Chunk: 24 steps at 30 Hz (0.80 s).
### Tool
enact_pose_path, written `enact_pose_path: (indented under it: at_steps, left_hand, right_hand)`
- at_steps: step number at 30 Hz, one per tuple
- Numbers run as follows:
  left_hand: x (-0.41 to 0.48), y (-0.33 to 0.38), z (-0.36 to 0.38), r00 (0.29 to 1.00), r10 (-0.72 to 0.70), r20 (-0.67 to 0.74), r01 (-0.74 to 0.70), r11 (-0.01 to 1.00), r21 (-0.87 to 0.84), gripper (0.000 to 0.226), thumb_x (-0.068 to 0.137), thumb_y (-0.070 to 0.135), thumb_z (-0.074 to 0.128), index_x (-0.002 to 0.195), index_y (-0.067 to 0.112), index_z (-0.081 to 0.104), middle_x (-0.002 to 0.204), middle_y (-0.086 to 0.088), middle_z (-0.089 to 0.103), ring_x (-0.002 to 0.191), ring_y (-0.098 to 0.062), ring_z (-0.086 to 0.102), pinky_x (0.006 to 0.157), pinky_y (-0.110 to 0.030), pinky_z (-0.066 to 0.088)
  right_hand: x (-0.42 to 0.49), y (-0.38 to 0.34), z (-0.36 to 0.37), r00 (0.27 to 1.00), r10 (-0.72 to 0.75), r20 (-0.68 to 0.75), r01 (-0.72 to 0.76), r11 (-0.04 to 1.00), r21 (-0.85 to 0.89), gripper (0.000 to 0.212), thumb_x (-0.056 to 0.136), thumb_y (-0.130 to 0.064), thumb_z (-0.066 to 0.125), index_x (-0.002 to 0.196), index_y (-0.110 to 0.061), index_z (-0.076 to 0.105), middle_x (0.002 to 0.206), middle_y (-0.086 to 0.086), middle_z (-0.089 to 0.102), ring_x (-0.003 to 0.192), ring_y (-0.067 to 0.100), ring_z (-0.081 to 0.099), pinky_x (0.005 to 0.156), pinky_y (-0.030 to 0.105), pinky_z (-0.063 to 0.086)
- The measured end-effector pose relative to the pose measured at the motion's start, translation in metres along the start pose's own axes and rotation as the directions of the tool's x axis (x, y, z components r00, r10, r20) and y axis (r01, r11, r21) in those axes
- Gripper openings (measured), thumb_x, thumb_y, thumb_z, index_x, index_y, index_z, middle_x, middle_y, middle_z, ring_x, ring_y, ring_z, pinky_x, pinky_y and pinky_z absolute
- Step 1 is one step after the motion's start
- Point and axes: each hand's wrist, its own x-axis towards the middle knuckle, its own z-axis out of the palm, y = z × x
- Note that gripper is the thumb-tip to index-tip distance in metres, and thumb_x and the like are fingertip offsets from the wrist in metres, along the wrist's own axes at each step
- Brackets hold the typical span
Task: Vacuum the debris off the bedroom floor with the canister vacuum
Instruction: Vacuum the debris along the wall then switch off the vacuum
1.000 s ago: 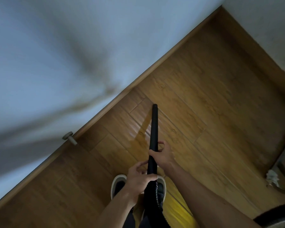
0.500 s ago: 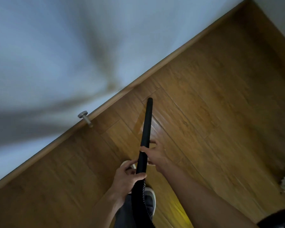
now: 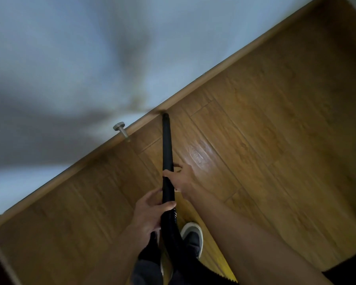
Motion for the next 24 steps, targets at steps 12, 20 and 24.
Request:
enact_pose_path:
  at_steps: [12,20,24]
  left_hand:
    - [-0.002,-0.045,0.009,0.982,-0.137,0.127,0.132,0.99,0.051,0.056,0.078,0.002,0.077,0.123,0.028,0.057,0.1,-0.02,0.073,0.081,-0.03,0.068,0.063,-0.04,0.061]
    - [-0.001,-0.057,-0.042,0.989,-0.102,0.111,0.097,0.994,0.051,0.051,0.08,0.004,0.076,0.122,0.026,0.058,0.092,-0.007,0.074,0.073,-0.021,0.071,0.052,-0.031,0.056]
    - [0.0,-0.059,-0.083,0.993,-0.052,0.102,0.048,0.998,0.039,0.048,0.08,0.001,0.074,0.121,0.021,0.058,0.094,-0.008,0.071,0.06,-0.017,0.067,0.047,-0.028,0.052]
  right_hand:
    - [-0.024,0.04,-0.025,0.993,-0.046,-0.111,0.038,0.997,-0.073,0.046,0.082,-0.016,0.076,0.125,-0.017,0.061,0.082,0.004,0.068,0.073,0.025,0.072,0.07,0.046,0.062]
    - [-0.031,0.049,0.028,0.994,-0.029,-0.103,0.023,0.998,-0.062,0.049,0.083,-0.015,0.075,0.129,-0.015,0.058,0.092,0.012,0.07,0.079,0.03,0.073,0.068,0.047,0.062]
    - [-0.032,0.053,0.073,0.997,-0.046,-0.067,0.04,0.996,-0.079,0.051,0.082,-0.019,0.074,0.13,-0.017,0.058,0.092,0.01,0.071,0.08,0.028,0.073,0.072,0.049,0.062]
